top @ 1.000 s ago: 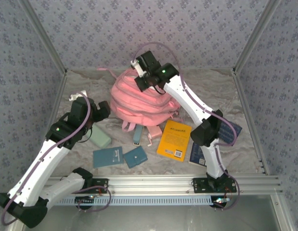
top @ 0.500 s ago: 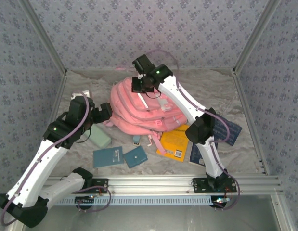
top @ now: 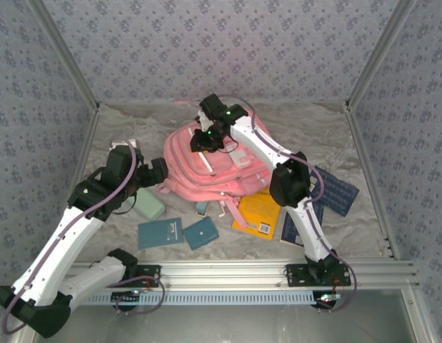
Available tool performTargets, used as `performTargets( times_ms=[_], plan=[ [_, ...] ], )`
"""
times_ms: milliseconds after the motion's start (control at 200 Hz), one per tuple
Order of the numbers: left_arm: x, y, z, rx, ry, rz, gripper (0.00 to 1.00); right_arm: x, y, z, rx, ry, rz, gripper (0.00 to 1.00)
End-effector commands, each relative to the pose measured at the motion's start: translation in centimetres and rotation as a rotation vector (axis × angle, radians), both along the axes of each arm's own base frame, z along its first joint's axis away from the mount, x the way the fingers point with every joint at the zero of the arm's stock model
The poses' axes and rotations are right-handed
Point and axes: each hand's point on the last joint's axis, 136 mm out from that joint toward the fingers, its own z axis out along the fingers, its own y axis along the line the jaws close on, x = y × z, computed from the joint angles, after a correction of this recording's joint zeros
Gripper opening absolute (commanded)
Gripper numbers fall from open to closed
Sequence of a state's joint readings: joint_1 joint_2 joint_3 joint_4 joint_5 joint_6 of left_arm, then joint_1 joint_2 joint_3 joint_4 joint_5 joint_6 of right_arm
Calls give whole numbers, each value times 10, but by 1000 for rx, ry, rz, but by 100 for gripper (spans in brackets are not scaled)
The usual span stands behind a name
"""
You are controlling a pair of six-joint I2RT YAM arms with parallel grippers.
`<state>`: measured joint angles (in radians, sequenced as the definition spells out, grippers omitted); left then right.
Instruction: Pack the student bag
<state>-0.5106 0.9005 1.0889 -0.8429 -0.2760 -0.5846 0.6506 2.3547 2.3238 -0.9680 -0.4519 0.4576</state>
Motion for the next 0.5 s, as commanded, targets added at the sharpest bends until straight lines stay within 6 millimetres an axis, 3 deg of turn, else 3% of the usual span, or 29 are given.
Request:
performTargets(
  times_ms=[0, 225, 495],
  plan=[
    [2, 0, -1, 2, -1, 0, 97, -12, 10, 16, 130, 54, 63, 34],
    [1, 0, 0, 1, -4, -4, 97, -24, 9, 24, 248, 102, 89, 32],
    [1, -1, -5, 0, 9, -8, 97, -42, 6, 15, 212, 127, 151, 25]
  ],
)
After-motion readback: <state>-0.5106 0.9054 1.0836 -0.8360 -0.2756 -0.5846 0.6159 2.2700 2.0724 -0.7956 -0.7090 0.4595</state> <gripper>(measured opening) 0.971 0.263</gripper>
